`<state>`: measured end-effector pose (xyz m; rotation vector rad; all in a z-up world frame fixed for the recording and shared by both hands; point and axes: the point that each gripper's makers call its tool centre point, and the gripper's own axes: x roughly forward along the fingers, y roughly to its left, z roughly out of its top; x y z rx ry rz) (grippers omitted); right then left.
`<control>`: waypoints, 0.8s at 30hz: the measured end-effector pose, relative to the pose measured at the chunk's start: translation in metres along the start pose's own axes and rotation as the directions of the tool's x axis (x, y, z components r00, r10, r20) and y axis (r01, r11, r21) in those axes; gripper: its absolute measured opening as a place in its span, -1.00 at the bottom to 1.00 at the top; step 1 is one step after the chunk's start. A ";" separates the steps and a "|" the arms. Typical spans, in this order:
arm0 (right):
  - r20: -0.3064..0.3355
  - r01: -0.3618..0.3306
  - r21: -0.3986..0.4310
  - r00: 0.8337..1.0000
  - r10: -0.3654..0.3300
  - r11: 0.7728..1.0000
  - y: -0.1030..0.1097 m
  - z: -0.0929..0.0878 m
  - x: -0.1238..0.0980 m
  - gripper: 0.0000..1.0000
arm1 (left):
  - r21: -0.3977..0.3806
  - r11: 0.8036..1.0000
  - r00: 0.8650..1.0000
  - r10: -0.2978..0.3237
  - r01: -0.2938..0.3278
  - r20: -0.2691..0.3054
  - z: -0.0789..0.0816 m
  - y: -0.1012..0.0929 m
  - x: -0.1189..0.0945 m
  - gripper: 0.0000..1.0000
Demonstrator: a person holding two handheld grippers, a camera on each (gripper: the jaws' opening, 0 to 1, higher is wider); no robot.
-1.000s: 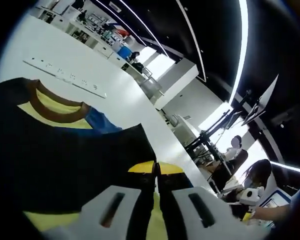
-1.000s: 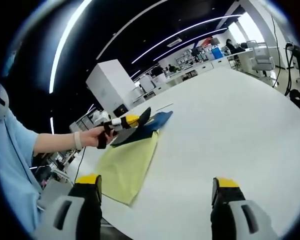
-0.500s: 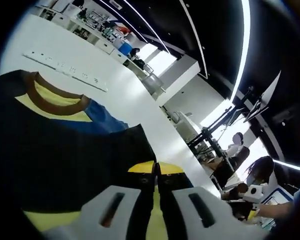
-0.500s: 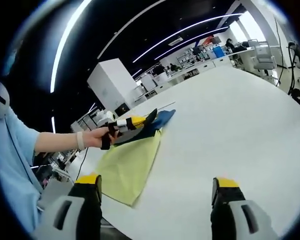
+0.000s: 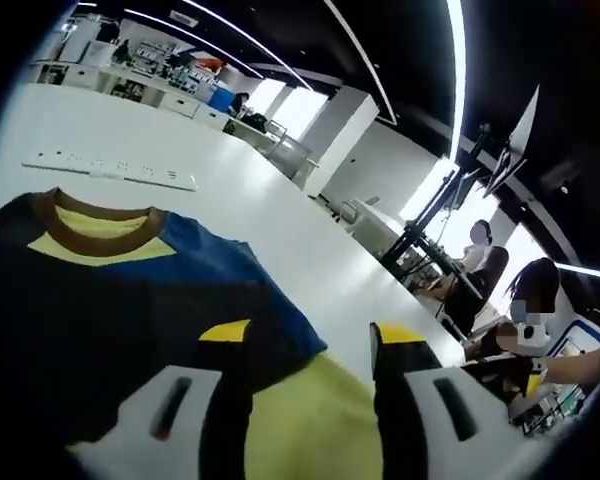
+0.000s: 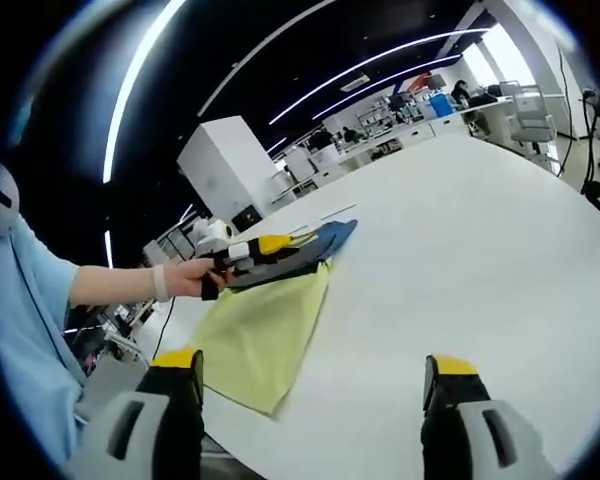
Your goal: Fold the garment on the visible template until the final outline fits inside the template.
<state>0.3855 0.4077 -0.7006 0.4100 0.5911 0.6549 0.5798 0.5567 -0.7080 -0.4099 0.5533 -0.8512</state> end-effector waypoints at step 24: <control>0.017 -0.058 -0.081 0.998 0.059 0.995 0.017 0.013 0.011 0.85 | 0.167 0.986 0.997 0.008 0.005 -0.077 0.009 -0.008 -0.044 0.86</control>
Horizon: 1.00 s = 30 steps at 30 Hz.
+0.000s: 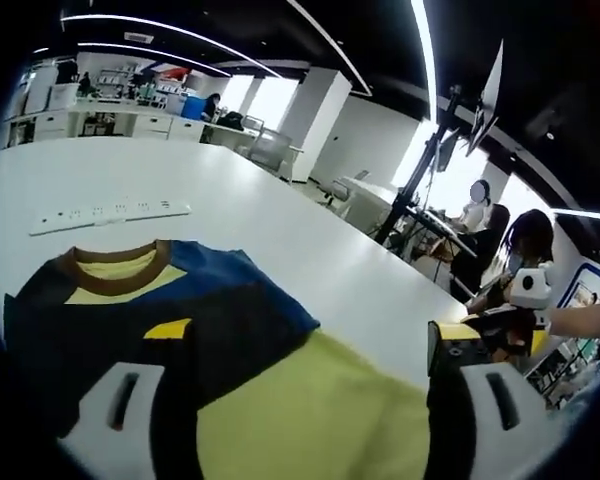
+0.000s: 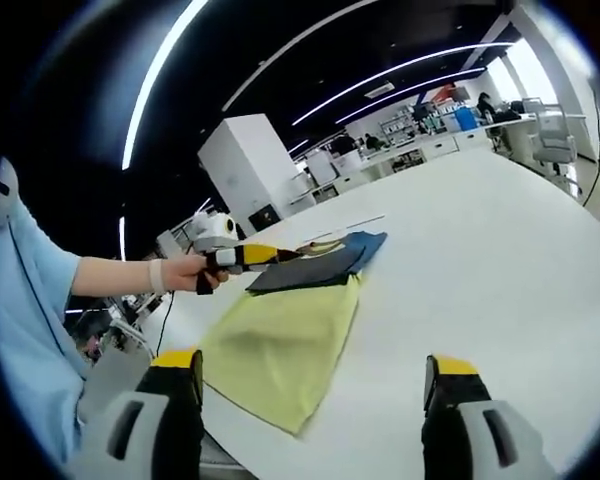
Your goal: Fold the garment on the visible template until the final outline fits inside the template.
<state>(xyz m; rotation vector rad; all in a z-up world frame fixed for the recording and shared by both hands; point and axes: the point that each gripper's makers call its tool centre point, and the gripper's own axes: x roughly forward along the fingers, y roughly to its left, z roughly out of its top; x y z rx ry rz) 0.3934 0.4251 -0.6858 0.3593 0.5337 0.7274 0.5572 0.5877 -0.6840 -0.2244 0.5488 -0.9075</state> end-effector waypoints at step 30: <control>-0.079 -0.092 -0.139 0.994 0.081 0.986 0.042 0.021 0.045 0.84 | -0.001 0.995 0.994 0.098 -0.098 0.039 -0.030 0.024 -0.132 0.81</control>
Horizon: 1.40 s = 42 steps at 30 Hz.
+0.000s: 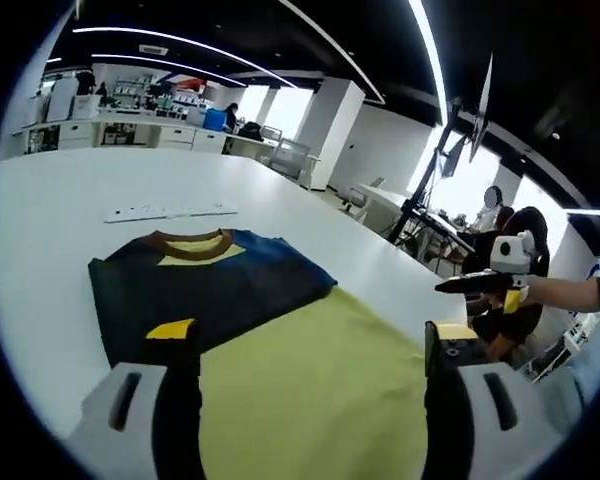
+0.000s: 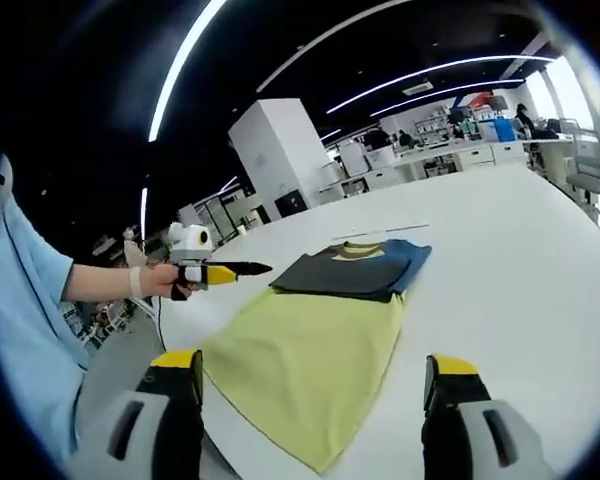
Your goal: Fold the garment on the visible template until the final outline fits inside the template.
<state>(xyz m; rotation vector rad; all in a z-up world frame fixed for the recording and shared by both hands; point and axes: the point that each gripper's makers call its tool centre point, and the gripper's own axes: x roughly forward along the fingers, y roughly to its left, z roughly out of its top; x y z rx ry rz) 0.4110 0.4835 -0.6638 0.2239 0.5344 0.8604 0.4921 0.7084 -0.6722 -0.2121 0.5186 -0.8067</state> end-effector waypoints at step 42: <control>-0.230 -0.053 -0.062 0.973 0.038 0.997 0.008 -0.078 0.013 0.42 | -0.088 0.989 0.950 0.092 -0.123 -0.299 -0.138 0.008 -0.145 0.21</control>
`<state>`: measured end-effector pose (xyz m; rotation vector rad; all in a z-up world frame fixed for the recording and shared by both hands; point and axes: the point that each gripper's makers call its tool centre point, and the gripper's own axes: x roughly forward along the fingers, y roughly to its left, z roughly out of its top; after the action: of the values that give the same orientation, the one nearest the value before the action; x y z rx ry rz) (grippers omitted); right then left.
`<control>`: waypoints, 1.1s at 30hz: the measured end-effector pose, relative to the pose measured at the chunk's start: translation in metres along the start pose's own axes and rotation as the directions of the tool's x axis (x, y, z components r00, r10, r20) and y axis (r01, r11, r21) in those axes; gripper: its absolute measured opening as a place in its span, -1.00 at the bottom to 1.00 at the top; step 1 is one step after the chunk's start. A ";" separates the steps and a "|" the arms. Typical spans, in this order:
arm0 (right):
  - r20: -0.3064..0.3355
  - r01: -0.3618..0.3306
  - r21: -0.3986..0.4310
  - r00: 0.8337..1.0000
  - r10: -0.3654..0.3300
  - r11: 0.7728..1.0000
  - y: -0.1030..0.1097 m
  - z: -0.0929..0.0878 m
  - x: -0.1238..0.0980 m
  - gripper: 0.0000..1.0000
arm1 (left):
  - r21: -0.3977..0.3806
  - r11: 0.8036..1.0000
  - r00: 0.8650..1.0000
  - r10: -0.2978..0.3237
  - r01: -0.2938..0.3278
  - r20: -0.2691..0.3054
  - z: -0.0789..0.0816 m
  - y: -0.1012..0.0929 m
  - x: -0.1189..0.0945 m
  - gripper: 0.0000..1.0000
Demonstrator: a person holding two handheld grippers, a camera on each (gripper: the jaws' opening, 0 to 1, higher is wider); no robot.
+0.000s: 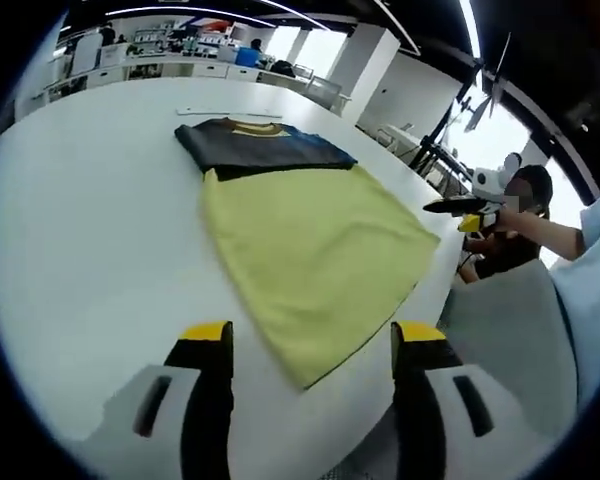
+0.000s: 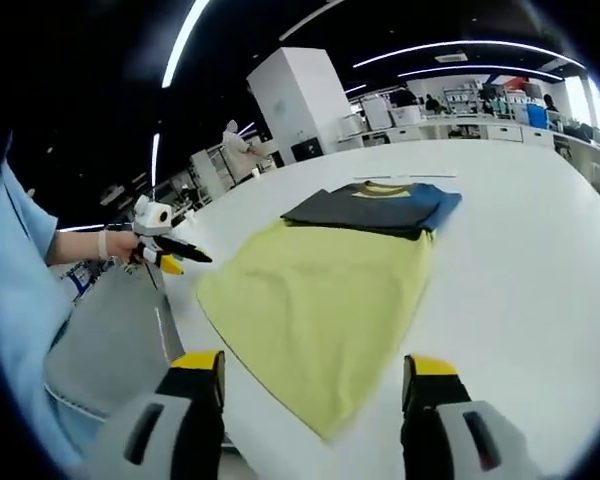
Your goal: Fold the garment on the visible template until the final outline fits inside the template.
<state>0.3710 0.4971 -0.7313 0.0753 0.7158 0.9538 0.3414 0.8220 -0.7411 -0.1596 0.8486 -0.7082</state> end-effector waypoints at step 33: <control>-0.024 0.040 0.237 0.999 -0.035 0.971 -0.007 -0.038 0.000 -0.72 | -0.226 0.973 0.999 -0.051 0.051 0.006 -0.026 -0.005 0.005 -0.61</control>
<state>0.3542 0.4836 -0.7631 0.2627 0.8452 0.8301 0.3219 0.8186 -0.7598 -0.3864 0.9267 -0.6580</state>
